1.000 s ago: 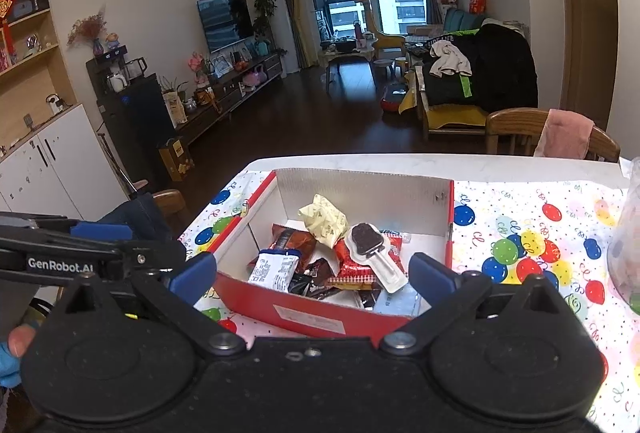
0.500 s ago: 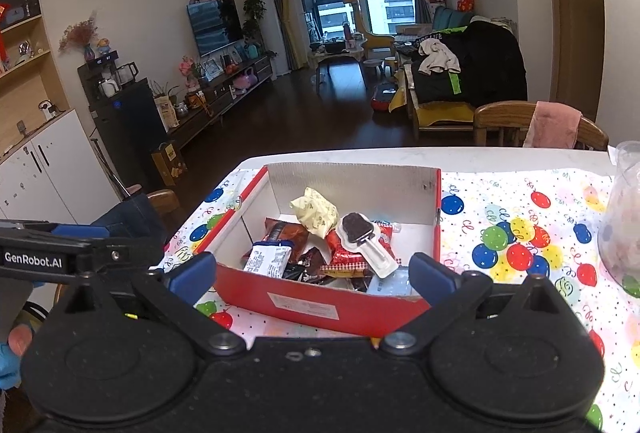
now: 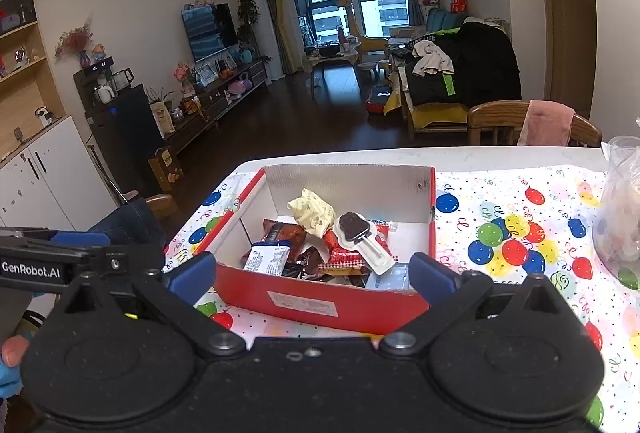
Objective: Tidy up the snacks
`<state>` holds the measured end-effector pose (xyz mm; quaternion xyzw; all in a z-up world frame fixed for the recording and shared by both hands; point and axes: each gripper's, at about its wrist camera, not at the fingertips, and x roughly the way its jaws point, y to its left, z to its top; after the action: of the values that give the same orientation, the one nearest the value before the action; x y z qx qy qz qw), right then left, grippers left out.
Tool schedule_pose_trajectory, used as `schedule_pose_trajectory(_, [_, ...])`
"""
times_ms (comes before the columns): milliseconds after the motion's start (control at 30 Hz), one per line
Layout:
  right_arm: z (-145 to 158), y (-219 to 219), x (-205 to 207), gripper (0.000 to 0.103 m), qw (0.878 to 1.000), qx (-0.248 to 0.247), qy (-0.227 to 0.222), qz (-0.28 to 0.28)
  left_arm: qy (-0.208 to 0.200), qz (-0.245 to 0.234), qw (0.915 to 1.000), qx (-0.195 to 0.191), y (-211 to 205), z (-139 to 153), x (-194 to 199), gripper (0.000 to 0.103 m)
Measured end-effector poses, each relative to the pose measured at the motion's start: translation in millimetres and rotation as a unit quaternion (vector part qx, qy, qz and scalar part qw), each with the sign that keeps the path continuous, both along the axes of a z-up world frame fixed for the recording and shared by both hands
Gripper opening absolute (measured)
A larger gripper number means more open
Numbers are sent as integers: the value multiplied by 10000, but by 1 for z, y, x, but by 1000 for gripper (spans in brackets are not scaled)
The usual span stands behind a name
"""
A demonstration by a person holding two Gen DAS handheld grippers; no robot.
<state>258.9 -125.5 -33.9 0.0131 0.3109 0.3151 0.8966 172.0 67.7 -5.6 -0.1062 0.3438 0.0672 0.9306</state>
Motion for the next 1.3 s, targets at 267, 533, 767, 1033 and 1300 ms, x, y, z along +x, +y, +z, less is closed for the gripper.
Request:
schedule_pose_trajectory(267, [-1, 1, -4, 103, 10000, 8, 14, 7, 14, -5, 10000, -28, 0, 0, -1, 102])
schedule_pose_trajectory(533, [-1, 1, -8, 103, 10000, 41, 6, -38, 32, -52, 10000, -37, 0, -2, -4, 102])
schedule_pose_trajectory(767, [0, 0, -8, 103, 10000, 49, 12, -43, 39, -76, 10000, -28, -1, -3, -5, 102])
schedule_pose_trajectory(1033, [0, 0, -8, 103, 9999, 68, 33, -73, 26, -102, 9999, -34, -1, -3, -6, 102])
schedule_pose_trajectory(1300, [1, 1, -12, 103, 9998, 93, 78, -149, 28, -111, 9999, -34, 0, -3, -6, 102])
